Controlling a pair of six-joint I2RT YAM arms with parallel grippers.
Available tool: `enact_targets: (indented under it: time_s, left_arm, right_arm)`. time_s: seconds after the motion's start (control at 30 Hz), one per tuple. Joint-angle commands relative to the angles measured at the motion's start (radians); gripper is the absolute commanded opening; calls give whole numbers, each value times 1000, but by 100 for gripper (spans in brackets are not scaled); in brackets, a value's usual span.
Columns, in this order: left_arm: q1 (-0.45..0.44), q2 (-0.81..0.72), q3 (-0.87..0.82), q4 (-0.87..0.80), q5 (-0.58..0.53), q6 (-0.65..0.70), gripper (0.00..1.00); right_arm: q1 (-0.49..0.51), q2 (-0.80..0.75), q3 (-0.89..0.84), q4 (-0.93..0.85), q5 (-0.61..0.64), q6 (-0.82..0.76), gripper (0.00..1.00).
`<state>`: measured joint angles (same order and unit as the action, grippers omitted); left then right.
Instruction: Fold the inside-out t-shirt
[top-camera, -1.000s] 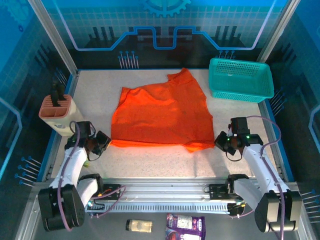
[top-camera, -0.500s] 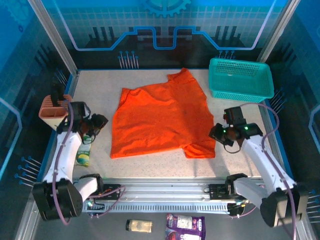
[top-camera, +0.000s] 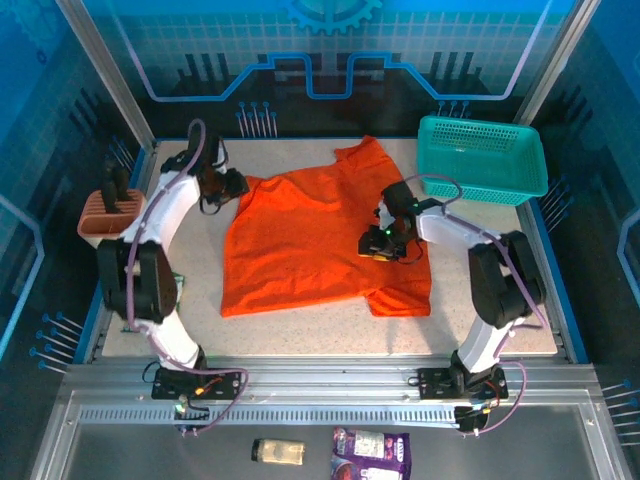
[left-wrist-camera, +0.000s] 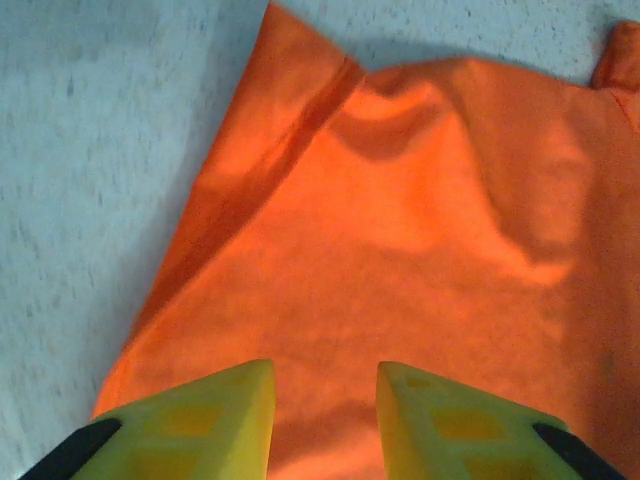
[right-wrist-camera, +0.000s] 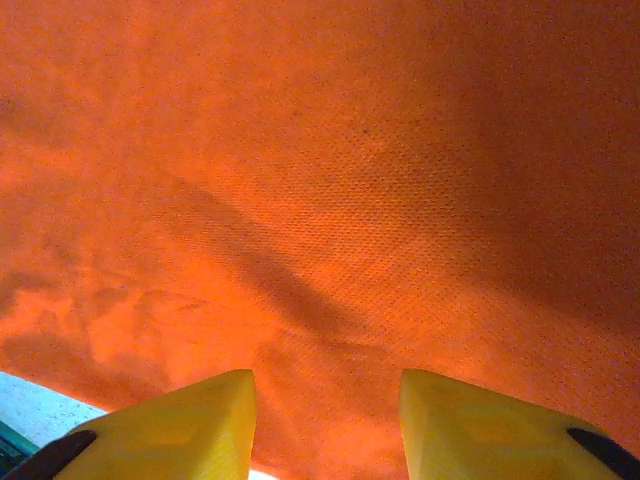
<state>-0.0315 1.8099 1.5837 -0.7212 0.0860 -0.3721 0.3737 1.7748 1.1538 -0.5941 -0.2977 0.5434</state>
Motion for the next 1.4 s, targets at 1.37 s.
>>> enact_targets:
  time_s: [1.37]
  left_arm:
    - [-213, 787, 817, -206, -644, 573, 38]
  right_arm:
    - [-24, 27, -102, -210, 47, -154, 47]
